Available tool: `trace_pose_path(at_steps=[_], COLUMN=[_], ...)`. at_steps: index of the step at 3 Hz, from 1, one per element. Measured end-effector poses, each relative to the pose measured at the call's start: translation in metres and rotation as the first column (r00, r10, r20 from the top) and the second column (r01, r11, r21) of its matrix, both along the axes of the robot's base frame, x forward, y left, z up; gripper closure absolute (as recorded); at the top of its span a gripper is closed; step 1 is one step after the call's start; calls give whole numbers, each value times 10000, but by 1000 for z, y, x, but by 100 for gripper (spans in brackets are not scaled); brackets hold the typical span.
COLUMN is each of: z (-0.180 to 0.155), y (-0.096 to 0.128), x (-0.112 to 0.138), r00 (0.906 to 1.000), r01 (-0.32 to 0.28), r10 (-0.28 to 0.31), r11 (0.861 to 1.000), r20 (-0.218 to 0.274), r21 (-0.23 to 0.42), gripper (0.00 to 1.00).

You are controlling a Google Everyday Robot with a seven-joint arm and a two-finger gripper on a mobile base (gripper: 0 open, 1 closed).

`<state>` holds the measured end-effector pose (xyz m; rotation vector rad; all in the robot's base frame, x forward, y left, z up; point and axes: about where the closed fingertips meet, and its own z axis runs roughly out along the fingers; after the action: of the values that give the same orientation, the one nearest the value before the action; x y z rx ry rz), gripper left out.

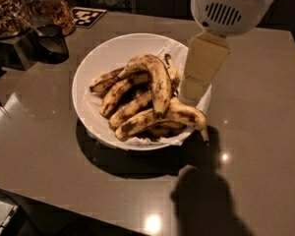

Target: Pick banana from white bowl

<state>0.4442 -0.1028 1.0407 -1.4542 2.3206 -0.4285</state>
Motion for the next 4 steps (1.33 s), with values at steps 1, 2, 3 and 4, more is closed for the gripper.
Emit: trace_pose_path(at_steps=[1,2,3,4], z=[6,6,5,0], y=[5,5,19,30], x=[-11,-11,2,13], r00=[9988,9988,9995,9994], r01=[446,442,289,153], r10=[-446,-442,-289,-154], r11=[9990,9990,9996,9999], r20=[-223,-226,-95,-307], r21=[25,26,7,-23], gripper=[0,0,0,0])
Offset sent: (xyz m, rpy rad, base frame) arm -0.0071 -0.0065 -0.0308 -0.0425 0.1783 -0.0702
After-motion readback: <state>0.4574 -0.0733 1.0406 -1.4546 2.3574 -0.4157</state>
